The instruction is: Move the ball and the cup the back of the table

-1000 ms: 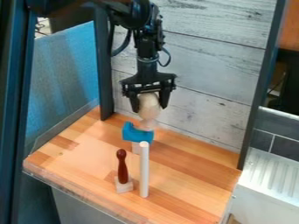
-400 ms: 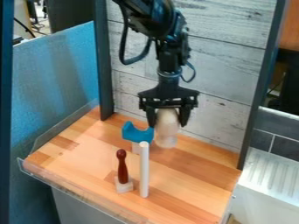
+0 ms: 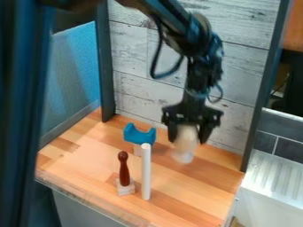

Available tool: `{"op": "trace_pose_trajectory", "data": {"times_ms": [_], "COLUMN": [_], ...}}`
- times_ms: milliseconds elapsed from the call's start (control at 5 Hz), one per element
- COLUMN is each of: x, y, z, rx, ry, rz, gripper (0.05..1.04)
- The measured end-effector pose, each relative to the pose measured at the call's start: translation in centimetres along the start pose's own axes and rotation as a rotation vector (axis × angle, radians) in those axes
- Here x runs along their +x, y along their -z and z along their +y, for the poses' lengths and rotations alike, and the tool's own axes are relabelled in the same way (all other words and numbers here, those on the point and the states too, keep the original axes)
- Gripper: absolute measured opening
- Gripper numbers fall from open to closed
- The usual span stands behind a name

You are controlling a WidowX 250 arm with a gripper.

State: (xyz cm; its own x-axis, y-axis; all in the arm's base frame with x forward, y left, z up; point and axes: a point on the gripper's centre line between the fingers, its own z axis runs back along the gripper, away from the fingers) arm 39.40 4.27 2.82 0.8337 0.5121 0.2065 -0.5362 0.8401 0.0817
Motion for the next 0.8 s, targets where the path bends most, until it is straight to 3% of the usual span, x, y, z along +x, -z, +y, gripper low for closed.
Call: {"op": "trace_pose_trajectory", "data": {"times_ms": [400,600,800], "x": [3.5,4.6,4.8], "y": [2.4,3.0,3.7], "z": [-2.0,-2.3,-1.5], "rx": [0.044,0.041,-0.008], "ry": [-0.063,-0.082,-0.107], "rz": [0.018,0.022,0.046], "gripper": [0.892,0.892,0.943]}}
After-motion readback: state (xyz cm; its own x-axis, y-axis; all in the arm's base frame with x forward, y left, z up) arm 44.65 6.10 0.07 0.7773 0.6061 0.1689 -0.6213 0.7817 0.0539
